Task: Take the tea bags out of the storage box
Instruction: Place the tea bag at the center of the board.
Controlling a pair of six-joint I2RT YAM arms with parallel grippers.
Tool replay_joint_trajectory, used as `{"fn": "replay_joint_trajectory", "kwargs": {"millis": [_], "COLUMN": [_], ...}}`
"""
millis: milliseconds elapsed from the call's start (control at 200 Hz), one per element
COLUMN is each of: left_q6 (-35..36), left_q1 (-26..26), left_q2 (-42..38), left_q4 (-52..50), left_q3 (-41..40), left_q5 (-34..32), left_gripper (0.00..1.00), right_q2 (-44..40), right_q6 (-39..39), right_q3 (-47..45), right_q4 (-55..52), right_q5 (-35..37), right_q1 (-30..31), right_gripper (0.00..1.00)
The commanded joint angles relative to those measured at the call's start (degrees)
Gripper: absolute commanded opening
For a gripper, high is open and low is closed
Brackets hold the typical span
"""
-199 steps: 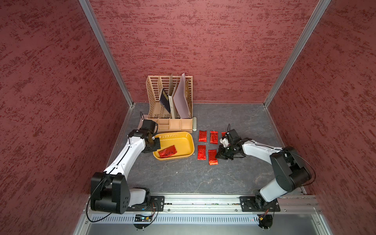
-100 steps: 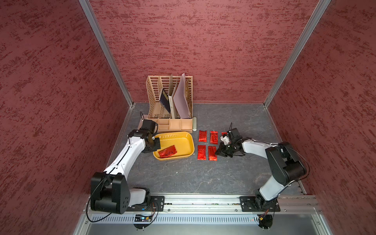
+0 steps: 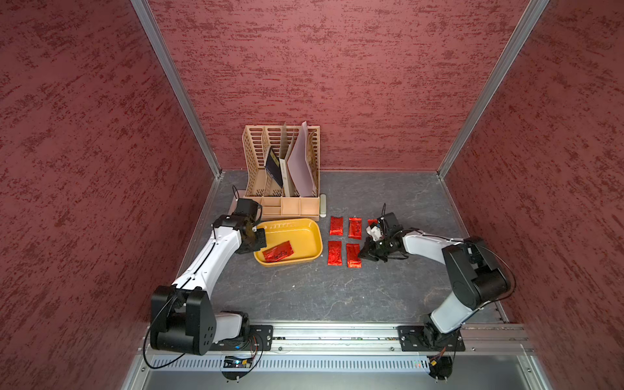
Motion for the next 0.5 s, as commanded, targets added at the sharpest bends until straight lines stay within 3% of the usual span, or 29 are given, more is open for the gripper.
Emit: {"fn": "replay_joint_trajectory", "kwargs": {"millis": [0, 286, 496], "left_q6": [-0.5, -0.5, -0.5], "left_q1": [-0.1, -0.1, -0.1], "left_q2": [-0.9, -0.9, -0.8], "left_q4": [1.5, 1.5, 1.5], "left_q3": [0.0, 0.0, 0.0], "left_q5": [0.0, 0.0, -0.2], "left_gripper": [0.0, 0.0, 0.0], "right_q2": [-1.3, -2.0, -2.3], "right_q6": [-0.8, -0.5, 0.0], "right_q3": [0.8, 0.3, -0.2], "right_q4": [-1.3, -1.2, -1.0], "right_q5": [1.2, 1.5, 1.6], "right_q1": [-0.4, -0.5, -0.5], "right_gripper": [0.0, 0.0, 0.09]}}
